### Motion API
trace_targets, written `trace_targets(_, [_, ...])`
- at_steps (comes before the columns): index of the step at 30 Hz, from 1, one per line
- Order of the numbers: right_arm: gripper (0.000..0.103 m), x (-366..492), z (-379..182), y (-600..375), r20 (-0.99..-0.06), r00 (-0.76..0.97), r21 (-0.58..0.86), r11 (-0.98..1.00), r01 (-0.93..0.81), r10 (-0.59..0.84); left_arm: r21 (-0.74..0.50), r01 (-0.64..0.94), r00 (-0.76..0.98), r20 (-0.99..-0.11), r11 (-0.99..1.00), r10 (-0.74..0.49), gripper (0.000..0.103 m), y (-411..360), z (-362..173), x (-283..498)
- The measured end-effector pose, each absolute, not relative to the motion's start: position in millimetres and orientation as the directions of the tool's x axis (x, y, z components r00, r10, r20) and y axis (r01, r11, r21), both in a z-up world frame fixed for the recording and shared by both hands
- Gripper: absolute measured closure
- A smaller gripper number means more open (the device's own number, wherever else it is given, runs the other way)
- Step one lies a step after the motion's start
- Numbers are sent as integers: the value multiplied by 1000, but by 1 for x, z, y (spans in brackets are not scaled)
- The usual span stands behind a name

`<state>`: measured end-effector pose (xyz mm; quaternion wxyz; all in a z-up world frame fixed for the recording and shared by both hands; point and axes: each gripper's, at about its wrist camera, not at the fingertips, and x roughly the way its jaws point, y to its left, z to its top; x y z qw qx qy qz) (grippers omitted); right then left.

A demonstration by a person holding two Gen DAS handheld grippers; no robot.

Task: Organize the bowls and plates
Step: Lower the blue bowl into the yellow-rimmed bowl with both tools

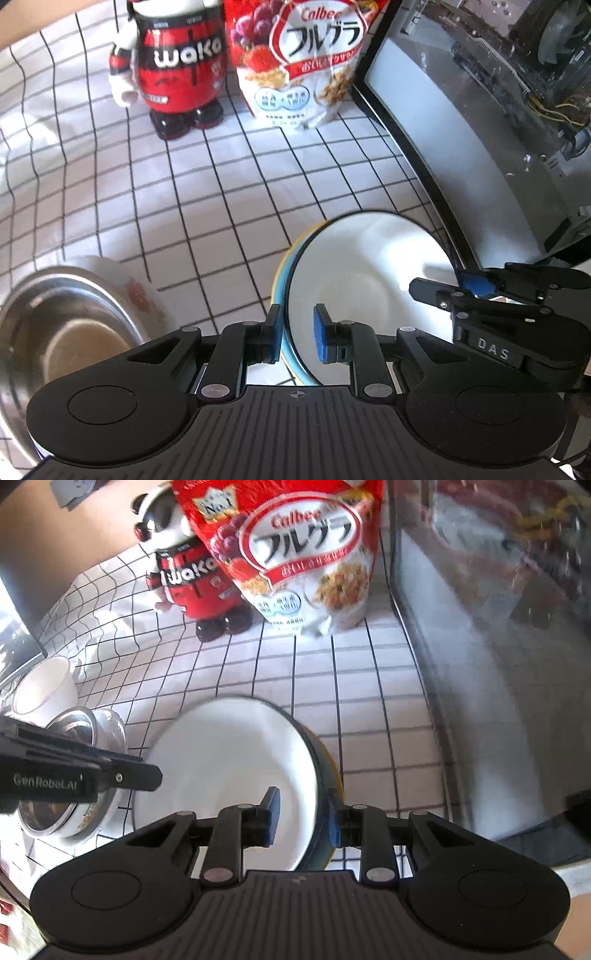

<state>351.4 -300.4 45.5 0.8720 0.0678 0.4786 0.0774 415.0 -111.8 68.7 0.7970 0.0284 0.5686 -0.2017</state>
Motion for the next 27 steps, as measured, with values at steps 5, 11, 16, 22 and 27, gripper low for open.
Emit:
trace_targets(5, [75, 351, 43, -297, -825, 534, 170, 983, -74, 183, -180, 352, 273, -919, 919, -285, 84, -111, 70, 416])
trace_targets(11, [75, 352, 43, -298, -825, 533, 175, 982, -77, 189, -190, 339, 254, -924, 921, -284, 84, -109, 62, 413])
trace_targets(16, [75, 351, 43, -297, -824, 534, 172, 982, -77, 187, -190, 326, 252, -927, 926, -279, 84, -107, 59, 412])
trace_targets(22, [75, 350, 45, -295, -832, 527, 157, 985, -72, 171, -212, 324, 247, -922, 922, -298, 84, -104, 56, 411])
trace_targets(27, [70, 345, 53, -295, -827, 543, 134, 989, -59, 144, -272, 296, 268, -896, 916, -353, 84, -91, 64, 412])
